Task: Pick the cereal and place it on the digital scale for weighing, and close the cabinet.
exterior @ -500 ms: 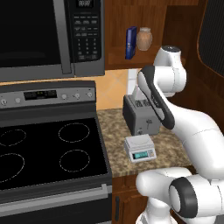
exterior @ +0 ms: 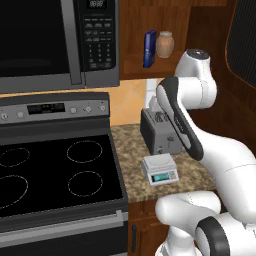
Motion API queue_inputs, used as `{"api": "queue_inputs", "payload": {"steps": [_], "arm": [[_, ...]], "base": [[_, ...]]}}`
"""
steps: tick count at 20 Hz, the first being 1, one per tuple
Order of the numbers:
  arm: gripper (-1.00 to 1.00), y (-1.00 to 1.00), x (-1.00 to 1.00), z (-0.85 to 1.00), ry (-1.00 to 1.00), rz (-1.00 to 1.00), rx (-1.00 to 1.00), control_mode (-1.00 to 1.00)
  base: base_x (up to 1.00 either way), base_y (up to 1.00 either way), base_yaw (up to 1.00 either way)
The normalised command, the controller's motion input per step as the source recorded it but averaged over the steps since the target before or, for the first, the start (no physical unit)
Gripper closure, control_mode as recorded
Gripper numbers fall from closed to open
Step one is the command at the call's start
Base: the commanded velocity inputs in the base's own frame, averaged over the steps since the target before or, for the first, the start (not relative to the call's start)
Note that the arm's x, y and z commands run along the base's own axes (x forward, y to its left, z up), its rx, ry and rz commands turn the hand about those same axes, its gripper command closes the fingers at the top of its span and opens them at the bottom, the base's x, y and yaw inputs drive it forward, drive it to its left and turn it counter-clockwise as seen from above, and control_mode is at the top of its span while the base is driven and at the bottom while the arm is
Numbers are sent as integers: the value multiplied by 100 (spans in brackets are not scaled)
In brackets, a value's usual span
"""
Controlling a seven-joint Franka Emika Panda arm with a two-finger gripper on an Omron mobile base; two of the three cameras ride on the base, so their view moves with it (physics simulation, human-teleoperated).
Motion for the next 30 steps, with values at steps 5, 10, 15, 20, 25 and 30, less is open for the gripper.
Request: {"api": "queue_inputs", "payload": {"steps": [5, 10, 15, 20, 25, 30], "arm": [[-100, 16, -4, 43, -13, 0, 1, -100], [-100, 6, -11, 57, -19, 0, 0, -100], [-100, 5, -2, 52, -8, 0, 0, -100], [-100, 2, 0, 59, -8, 0, 0, -100], [-100, 8, 1, 50, -27, 0, -2, -100], [-100, 3, 19, 38, -11, 0, -2, -100]], "base": [[0, 0, 0], [0, 0, 0], [0, 0, 0], [0, 0, 0], [0, 0, 0], [0, 0, 0]]}}
